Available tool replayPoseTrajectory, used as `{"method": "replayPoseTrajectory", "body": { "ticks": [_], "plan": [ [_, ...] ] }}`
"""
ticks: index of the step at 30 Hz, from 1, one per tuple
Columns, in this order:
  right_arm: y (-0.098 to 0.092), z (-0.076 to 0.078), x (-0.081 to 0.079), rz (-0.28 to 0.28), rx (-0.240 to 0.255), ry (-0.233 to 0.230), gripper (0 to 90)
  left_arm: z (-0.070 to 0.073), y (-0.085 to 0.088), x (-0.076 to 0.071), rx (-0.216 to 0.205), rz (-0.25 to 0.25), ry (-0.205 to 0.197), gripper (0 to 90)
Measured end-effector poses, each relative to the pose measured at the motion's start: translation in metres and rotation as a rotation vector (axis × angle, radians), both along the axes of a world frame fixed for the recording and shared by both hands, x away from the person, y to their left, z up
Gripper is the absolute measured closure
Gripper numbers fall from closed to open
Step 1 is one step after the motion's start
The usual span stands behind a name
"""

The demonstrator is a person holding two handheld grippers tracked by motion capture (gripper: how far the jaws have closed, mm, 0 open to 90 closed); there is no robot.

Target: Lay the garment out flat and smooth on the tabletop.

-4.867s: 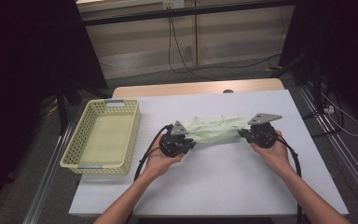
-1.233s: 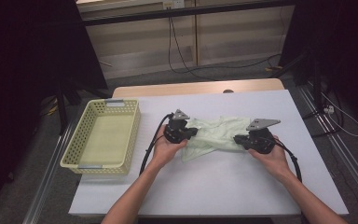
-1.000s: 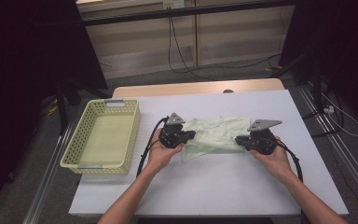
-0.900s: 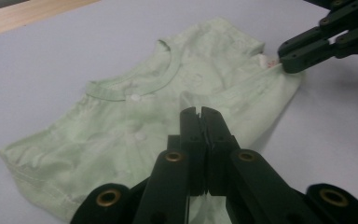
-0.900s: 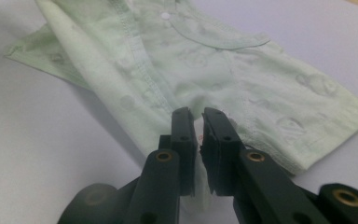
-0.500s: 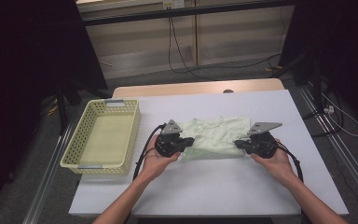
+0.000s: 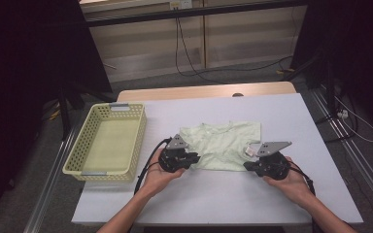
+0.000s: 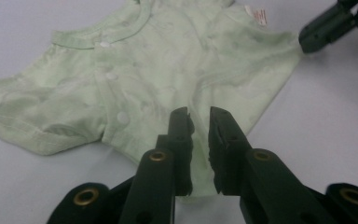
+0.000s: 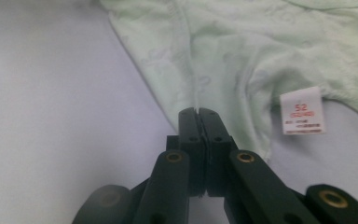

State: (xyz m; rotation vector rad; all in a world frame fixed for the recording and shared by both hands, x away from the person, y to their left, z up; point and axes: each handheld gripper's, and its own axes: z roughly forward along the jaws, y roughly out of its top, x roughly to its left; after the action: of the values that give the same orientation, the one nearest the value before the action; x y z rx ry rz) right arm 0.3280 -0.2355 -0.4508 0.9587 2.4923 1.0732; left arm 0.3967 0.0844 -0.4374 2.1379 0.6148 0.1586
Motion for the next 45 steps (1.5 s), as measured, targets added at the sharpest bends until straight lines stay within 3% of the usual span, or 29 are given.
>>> {"method": "replayPoseTrajectory", "body": {
  "ticks": [5,7,9,10,13,14,15,16,19,21,27,29,33,37,38,39,41,44,45],
  "plan": [
    [0.004,-0.002,-0.004,0.018,-0.012,0.010,88.8,-0.003,-0.013,0.004,0.014,-0.008,0.019,58.5],
    [0.004,-0.004,-0.004,0.020,-0.019,0.014,88.6,-0.006,-0.020,0.004,0.039,-0.011,0.008,56.5],
    [0.004,-0.006,-0.004,0.024,-0.030,0.023,88.6,-0.007,-0.023,0.003,0.054,0.004,0.001,59.5],
    [0.004,-0.007,-0.005,0.025,-0.030,0.023,88.6,-0.010,-0.026,0.002,0.078,-0.008,0.000,65.4],
    [0.004,-0.006,-0.007,0.030,-0.037,0.021,88.8,-0.010,-0.026,-0.003,0.099,-0.022,-0.012,85.7],
    [0.004,-0.006,-0.008,0.031,-0.040,0.019,88.8,-0.009,-0.024,-0.004,0.092,-0.047,-0.011,88.3],
    [0.004,-0.006,-0.008,0.031,-0.040,0.019,88.8,-0.009,-0.024,-0.004,0.092,-0.047,-0.011,88.7],
    [0.003,-0.006,-0.008,0.035,-0.036,0.022,88.6,-0.006,-0.020,-0.009,0.092,-0.084,-0.006,88.8],
    [0.003,-0.006,-0.008,0.039,-0.033,0.031,86.2,-0.004,-0.016,-0.015,0.078,-0.084,-0.003,88.6],
    [0.003,-0.006,-0.008,0.045,-0.023,0.039,81.7,-0.005,-0.010,-0.024,0.101,-0.099,-0.018,88.8],
    [0.004,-0.006,-0.011,0.049,-0.021,0.040,74.8,-0.010,-0.003,-0.033,0.125,-0.159,-0.013,87.2],
    [0.003,-0.006,-0.012,0.055,-0.017,0.044,71.1,-0.012,-0.002,-0.038,0.153,-0.187,-0.022,83.2],
    [0.002,-0.004,-0.012,0.051,-0.007,0.030,68.6,-0.015,0.002,-0.045,0.150,-0.199,0.001,73.1],
    [-0.003,0.004,-0.010,0.017,0.028,-0.012,71.2,-0.011,0.005,-0.043,0.115,-0.204,0.006,72.2],
    [-0.008,0.007,-0.007,-0.048,0.025,-0.030,77.0,-0.008,0.005,-0.043,0.108,-0.211,0.002,71.8],
    [-0.012,0.006,-0.004,-0.077,0.028,-0.034,78.8,-0.008,0.005,-0.043,0.108,-0.211,0.002,70.9],
    [-0.018,0.004,0.001,-0.127,0.030,-0.035,80.5,-0.003,0.006,-0.043,0.058,-0.206,0.011,69.3],
    [-0.024,0.002,0.009,-0.174,0.028,-0.027,81.4,-0.001,0.006,-0.041,0.024,-0.137,0.001,71.0],
    [-0.025,0.000,0.011,-0.187,0.030,-0.022,81.0,-0.003,0.005,-0.040,0.040,-0.106,-0.012,73.0]
  ]
}}
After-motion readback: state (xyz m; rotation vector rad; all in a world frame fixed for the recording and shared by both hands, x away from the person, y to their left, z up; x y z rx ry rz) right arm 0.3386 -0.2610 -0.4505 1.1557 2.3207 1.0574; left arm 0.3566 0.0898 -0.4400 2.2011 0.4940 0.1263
